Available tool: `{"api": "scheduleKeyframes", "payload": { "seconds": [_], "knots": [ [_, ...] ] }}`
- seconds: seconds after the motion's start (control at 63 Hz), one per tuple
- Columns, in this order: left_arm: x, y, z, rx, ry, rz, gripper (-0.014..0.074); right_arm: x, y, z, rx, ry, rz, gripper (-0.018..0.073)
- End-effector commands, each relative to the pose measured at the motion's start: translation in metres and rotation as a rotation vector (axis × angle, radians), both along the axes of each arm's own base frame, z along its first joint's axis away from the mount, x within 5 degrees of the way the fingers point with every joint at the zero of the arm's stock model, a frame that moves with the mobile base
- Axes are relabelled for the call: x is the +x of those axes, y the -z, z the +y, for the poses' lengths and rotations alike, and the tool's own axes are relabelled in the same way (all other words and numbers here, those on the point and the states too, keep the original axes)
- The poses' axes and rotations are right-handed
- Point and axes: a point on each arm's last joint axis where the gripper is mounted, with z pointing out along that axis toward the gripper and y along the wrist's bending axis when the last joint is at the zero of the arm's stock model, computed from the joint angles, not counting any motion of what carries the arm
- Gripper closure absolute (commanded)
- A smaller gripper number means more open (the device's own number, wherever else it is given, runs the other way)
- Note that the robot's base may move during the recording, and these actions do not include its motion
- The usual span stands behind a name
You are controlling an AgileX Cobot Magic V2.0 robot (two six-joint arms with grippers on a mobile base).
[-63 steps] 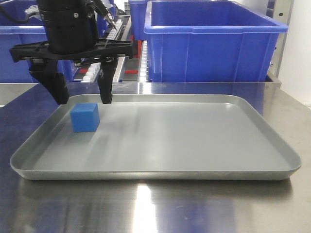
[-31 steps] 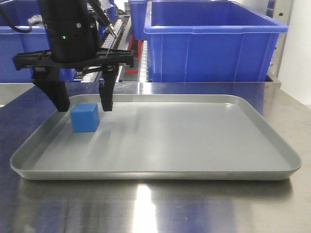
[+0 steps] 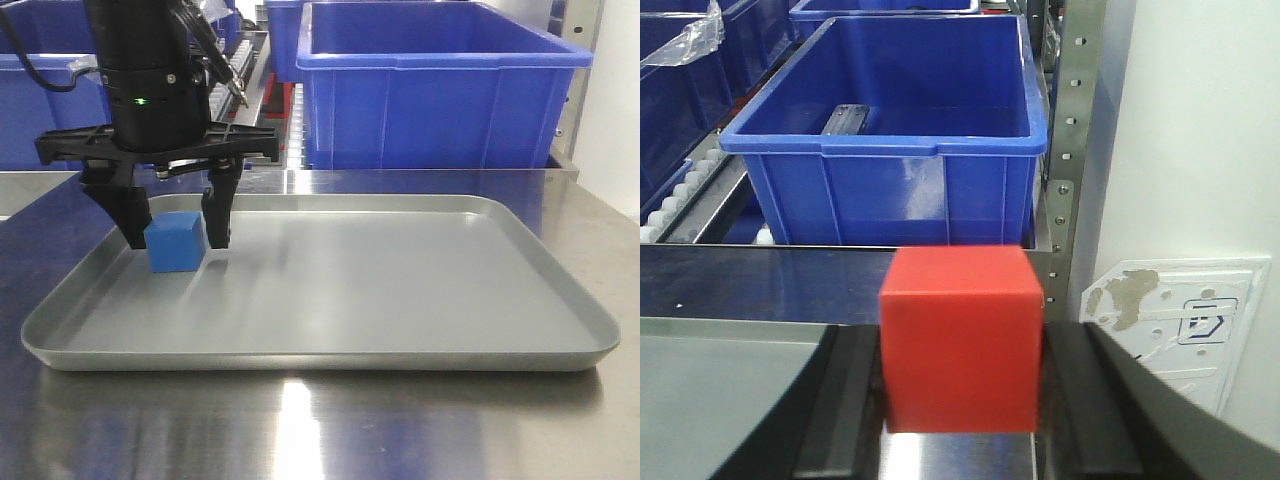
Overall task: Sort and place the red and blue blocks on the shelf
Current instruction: 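Close the left gripper on the blue cube and lift it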
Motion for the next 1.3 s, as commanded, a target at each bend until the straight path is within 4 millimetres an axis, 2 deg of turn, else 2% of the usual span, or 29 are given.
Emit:
{"api": "scheduleKeyframes", "payload": {
  "seconds": [0.0,0.222,0.588,0.762,0.953,1.064,1.287],
  "knots": [
    [-0.001,-0.03,0.001,-0.056,-0.008,-0.083,0.0195,-0.001,-0.017,-0.001,0.005,0.01,-0.113,0.0185],
    [0.0,-0.03,0.002,-0.054,-0.012,-0.081,0.0265,-0.001,-0.017,-0.001,0.005,0.01,-0.113,0.0185],
    [0.0,-0.034,0.004,-0.058,-0.016,-0.087,0.0276,-0.001,-0.017,-0.001,0.005,0.01,-0.113,0.0185],
    [-0.008,-0.061,0.009,-0.1,-0.013,-0.163,0.0276,-0.001,-0.017,-0.001,0.005,0.01,-0.113,0.0185],
    [-0.022,-0.101,0.018,-0.173,-0.002,-0.282,0.0276,-0.001,-0.017,-0.001,0.005,0.01,-0.113,0.0185],
    [-0.033,-0.12,0.024,-0.211,0.07,-0.392,0.0276,-0.001,-0.017,-0.001,0.005,0.01,-0.113,0.0185],
    [-0.062,-0.138,0.046,-0.263,0.233,-0.634,0.0276,-0.001,-0.017,-0.001,0.005,0.01,-0.113,0.0185]
  ]
}}
